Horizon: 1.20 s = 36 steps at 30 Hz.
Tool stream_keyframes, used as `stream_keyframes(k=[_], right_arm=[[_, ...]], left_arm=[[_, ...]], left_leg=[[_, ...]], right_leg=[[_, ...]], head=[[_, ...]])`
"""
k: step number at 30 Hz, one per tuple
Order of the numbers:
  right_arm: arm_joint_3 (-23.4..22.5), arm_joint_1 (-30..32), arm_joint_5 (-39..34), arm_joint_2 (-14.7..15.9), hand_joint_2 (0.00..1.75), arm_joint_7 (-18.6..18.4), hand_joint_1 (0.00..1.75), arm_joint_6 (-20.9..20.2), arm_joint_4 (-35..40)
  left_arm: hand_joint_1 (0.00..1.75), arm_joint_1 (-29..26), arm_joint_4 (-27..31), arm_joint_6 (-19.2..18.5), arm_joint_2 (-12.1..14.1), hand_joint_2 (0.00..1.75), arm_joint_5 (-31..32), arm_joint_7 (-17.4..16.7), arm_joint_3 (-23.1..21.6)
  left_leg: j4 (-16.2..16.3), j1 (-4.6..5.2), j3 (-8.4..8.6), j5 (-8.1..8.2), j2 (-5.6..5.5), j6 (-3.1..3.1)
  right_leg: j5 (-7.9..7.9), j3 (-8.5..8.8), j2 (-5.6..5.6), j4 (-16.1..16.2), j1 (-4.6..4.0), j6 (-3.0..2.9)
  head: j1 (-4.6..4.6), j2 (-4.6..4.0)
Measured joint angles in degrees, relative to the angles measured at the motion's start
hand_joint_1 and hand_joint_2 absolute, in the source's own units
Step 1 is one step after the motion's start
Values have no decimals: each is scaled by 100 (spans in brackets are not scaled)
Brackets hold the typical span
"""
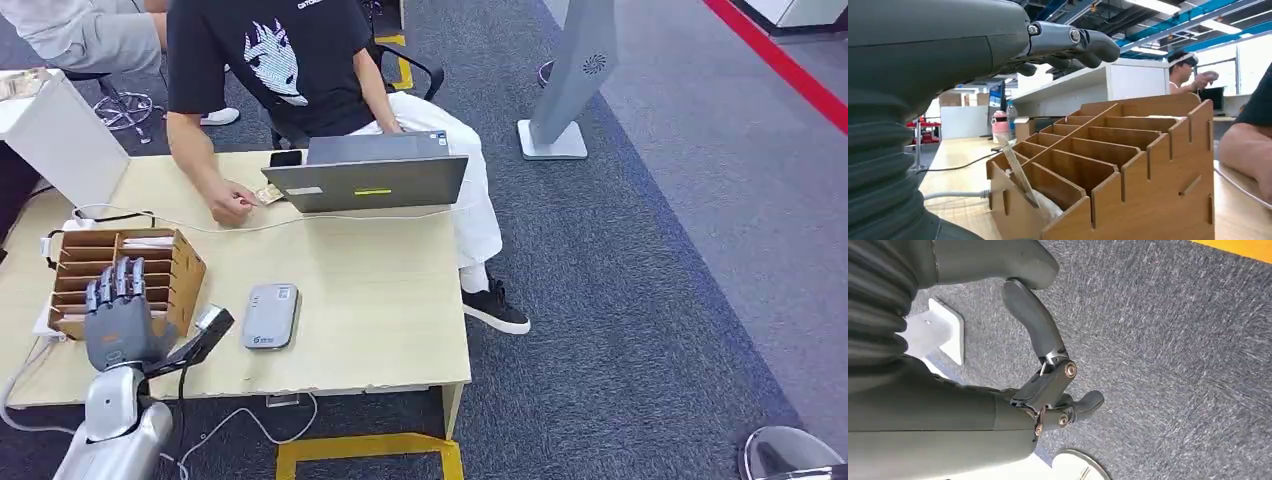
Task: Pass the card to the sensor for recognition and then transmit it.
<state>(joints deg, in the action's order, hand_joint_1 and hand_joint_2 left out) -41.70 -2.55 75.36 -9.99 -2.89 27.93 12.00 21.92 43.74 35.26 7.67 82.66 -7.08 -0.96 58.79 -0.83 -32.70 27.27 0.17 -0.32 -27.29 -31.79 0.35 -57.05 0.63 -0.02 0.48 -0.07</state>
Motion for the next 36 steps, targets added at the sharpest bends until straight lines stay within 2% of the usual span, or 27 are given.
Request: stream_keyframes(k=[7,12,21,23,26,30,36], right_arm=[[-26,8,7,7,175,-13,0,0,0],[-44,22,83,9,175,-57,0,0,0],[-109,31,77,9,175,-68,0,-7,0],[-120,31,72,9,175,-68,0,-9,0],[-140,45,63,9,175,-68,0,-24,2],[-173,59,70,9,175,-61,0,-35,2],[-249,58,77,9,175,-52,0,-35,2]], left_arm=[[0,-99,9,-17,39,175,-70,-50,0],[0,-240,236,-70,61,175,-188,-4,0],[0,-611,1091,-317,28,175,-413,74,-52],[0,-679,1235,-477,33,175,-406,48,-57],[0,-914,1625,-804,169,175,-380,-127,-63],[0,-1120,1991,-988,400,175,-369,-195,-63],[0,-1168,2085,-1211,553,175,-347,-232,-63]], left_leg=[[0,0,-1,0,-1,0],[0,0,-1,0,-1,0],[0,0,-1,0,0,0],[0,0,-2,0,-1,0],[0,-2,-2,1,10,0],[-1,-2,-3,1,7,0],[-1,-2,-4,0,4,0]], right_leg=[[0,0,0,0,0,0],[0,0,-1,0,0,0],[0,-1,0,0,0,0],[0,1,-1,0,0,0],[0,-4,10,-1,-1,0],[-1,-5,8,-1,-2,-1],[-1,-3,5,-1,-1,-1]], head=[[0,0],[2,0],[0,0],[0,0],[0,0],[-2,0],[2,0]])
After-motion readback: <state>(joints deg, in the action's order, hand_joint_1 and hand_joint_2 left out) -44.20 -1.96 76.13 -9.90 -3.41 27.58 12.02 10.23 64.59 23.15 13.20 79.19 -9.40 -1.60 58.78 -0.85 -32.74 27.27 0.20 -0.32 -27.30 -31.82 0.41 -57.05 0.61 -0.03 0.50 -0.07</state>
